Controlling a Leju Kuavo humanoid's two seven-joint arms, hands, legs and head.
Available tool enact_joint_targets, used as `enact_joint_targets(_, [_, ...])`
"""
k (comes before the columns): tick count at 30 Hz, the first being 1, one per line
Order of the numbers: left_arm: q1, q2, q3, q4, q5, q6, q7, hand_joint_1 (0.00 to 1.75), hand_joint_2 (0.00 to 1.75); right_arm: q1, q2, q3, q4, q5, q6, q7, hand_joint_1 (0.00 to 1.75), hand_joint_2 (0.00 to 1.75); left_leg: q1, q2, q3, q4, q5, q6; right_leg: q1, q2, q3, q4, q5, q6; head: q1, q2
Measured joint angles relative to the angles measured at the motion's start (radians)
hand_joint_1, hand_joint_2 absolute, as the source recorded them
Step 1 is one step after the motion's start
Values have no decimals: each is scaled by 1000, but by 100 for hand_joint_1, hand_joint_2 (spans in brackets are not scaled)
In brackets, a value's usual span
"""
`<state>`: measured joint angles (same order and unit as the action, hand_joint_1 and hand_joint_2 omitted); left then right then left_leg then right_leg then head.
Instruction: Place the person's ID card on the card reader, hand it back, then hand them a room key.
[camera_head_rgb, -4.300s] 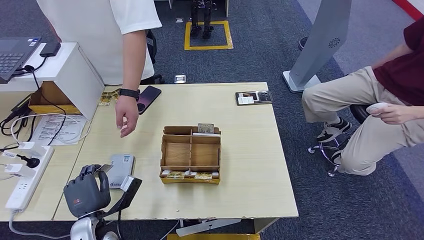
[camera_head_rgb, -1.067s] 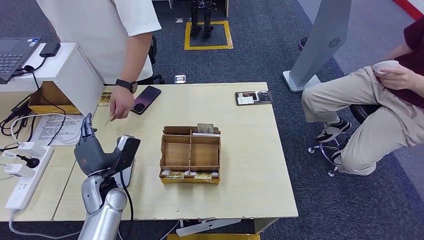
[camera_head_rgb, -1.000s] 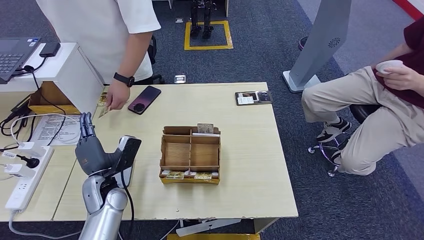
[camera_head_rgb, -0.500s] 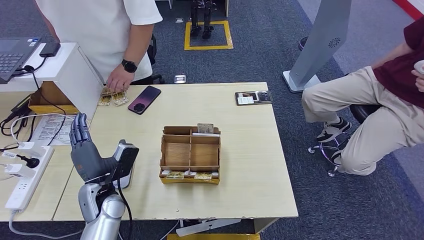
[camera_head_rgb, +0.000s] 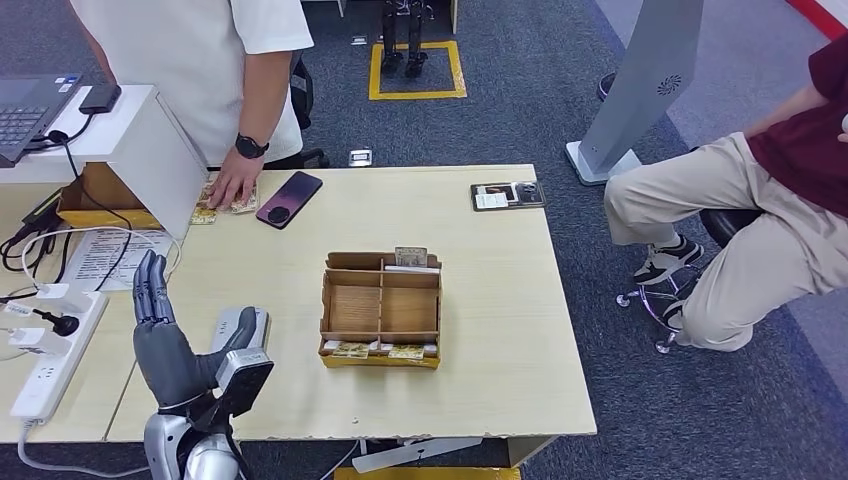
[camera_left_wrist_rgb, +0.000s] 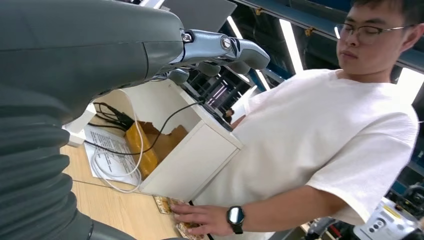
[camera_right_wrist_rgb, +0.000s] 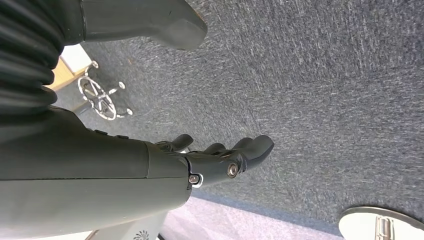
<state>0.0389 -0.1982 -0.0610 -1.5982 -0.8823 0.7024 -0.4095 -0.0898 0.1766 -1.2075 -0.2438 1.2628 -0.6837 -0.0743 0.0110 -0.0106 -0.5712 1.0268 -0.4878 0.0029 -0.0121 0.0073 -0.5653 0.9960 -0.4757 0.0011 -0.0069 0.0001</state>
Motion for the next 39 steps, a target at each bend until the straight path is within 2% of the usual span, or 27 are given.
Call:
enact_joint_targets(4, [26,6,-17,-32,-34,0,-15,0,175,1,0,-3,0,0,0,-1,0,175,0,0,0,0,0,0,0,0,0,0,0,0,0,0])
enact_joint_targets(12, [90,-3,-41,-76,-169,0,-150,0,175,3,0,-3,0,0,1,-10,0,175,0,0,0,0,0,0,0,0,0,0,0,0,0,0])
enact_joint_targets(16, [120,0,-66,-86,-206,0,-187,0,175,3,0,-3,0,-4,2,-10,0,175,0,0,0,0,0,0,0,0,0,0,0,0,0,0])
enact_joint_targets(25, [150,47,-135,-87,-262,0,-154,0,175,5,-4,-3,0,-17,4,-10,0,175,0,0,0,0,0,0,0,0,0,0,0,0,0,0])
enact_joint_targets(29, [151,83,-179,-80,-264,0,-99,0,175,5,-7,-3,0,-17,3,-12,0,175,0,0,0,0,0,0,0,0,0,0,0,0,0,0])
enact_joint_targets(39, [134,132,-294,7,-235,0,-53,0,175,4,-8,-7,0,-16,4,-13,0,175,0,0,0,0,0,0,0,0,-1,0,0,0,0,0])
